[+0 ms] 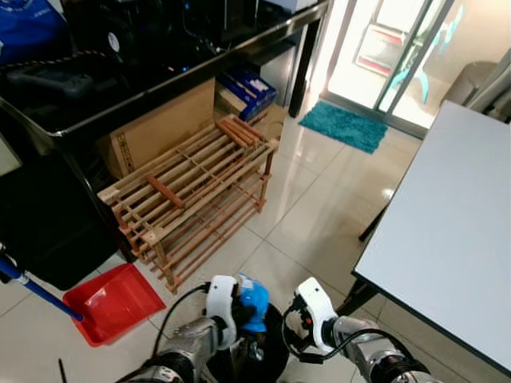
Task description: Picking trash to rubbish bin
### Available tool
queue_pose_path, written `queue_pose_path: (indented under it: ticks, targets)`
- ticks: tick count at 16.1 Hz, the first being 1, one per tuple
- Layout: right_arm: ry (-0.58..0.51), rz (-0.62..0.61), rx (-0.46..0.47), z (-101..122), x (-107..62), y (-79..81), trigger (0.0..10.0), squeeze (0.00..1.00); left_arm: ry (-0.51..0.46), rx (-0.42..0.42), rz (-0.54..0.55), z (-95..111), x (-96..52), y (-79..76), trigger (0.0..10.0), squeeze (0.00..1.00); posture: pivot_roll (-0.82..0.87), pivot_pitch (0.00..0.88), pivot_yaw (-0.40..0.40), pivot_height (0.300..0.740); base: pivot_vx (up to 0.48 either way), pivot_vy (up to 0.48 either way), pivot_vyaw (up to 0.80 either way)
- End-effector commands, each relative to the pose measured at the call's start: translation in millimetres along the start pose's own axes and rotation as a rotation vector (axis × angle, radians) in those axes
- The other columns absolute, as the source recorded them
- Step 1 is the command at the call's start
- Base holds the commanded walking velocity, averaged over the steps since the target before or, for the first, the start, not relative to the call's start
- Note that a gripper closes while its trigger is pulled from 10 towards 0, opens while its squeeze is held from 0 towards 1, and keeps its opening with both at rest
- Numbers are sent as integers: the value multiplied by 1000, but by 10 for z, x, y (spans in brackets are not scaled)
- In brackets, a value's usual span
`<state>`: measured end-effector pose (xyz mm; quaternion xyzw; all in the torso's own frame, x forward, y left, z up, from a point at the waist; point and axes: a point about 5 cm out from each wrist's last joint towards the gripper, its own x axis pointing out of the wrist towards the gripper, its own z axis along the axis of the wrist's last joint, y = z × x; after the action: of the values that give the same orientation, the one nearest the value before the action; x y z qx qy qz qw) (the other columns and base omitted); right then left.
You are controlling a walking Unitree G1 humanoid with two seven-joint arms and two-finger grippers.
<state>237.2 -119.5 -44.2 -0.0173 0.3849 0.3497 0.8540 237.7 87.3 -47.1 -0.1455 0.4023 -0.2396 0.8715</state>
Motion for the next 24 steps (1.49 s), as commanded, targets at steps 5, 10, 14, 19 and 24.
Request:
queue_pose_path:
  ticks: [5, 10, 14, 19, 24]
  targets:
    - [59, -52, -4, -119, -80, -99, 10000, 0, 58, -32, -11, -149, 6, -46, 10000, 0, -80, 121, -71, 740, 0, 0, 0]
    - [82, -64, 16, -238, -149, -143, 10000, 0, 61, -36, -19, -153, 6, -50, 10000, 0, -84, 123, -69, 740, 0, 0, 0]
    - [66, -58, 13, -180, -128, -135, 10000, 0, 61, -30, -13, -146, 3, -41, 10000, 1000, -81, 116, -68, 740, 0, 0, 0]
    - [58, -55, 12, -169, -99, -97, 10000, 0, 58, -25, -19, -134, 2, -38, 10000, 1000, -77, 119, -68, 740, 0, 0, 0]
    - [60, -51, 14, -177, -97, -90, 10000, 0, 53, -31, -9, -129, -1, -27, 10000, 1000, -76, 118, -65, 740, 0, 0, 0]
